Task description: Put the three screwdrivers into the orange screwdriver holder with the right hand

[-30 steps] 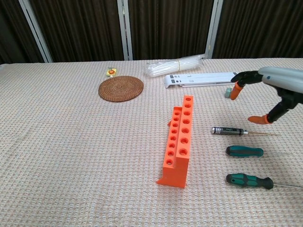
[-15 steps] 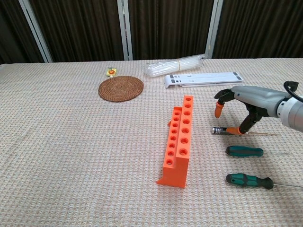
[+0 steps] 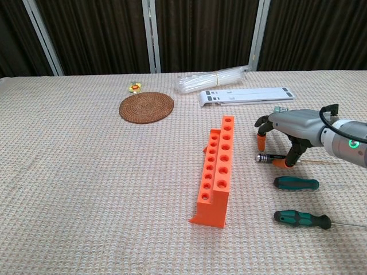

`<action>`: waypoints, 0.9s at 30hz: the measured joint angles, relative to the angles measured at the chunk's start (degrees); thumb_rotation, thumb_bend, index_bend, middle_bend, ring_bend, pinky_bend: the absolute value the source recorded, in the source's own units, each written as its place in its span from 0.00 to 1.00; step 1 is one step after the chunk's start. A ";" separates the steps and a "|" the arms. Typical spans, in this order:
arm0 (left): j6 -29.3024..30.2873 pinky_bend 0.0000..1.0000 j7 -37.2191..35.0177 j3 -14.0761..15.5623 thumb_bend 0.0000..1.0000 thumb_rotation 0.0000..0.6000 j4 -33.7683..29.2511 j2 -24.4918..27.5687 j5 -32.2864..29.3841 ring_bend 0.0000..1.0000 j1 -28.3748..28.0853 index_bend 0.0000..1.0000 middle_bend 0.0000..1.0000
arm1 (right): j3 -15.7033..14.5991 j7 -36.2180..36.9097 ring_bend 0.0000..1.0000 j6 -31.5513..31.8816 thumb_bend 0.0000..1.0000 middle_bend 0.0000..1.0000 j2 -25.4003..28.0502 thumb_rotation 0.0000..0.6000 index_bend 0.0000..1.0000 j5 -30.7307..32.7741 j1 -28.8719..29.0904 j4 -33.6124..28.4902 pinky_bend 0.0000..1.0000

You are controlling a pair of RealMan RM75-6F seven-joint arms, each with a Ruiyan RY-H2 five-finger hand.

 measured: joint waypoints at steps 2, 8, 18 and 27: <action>-0.08 0.00 -0.03 -0.01 0.08 1.00 -0.04 0.00 -0.02 0.00 -0.04 0.00 0.00 | -0.42 -2.02 0.00 0.00 0.31 0.07 0.06 1.00 0.43 0.85 0.81 -0.36 0.00; -0.31 0.00 -0.18 0.00 0.08 1.00 0.00 -0.01 -0.09 0.00 -0.13 0.00 0.00 | -1.24 -5.70 0.00 0.24 0.31 0.07 -0.33 1.00 0.44 4.33 3.12 -0.87 0.00; -0.80 0.00 -0.83 0.07 0.08 1.00 0.22 0.00 -0.30 0.00 -0.19 0.00 0.00 | -2.27 -6.90 0.00 0.70 0.31 0.09 -0.69 1.00 0.48 6.32 4.33 -0.25 0.00; -1.10 0.00 -1.10 0.05 0.08 1.00 0.10 0.08 -0.14 0.00 -0.48 0.00 0.00 | -3.78 -7.75 0.00 1.52 0.33 0.11 -0.06 1.00 0.51 6.40 4.70 -0.78 0.00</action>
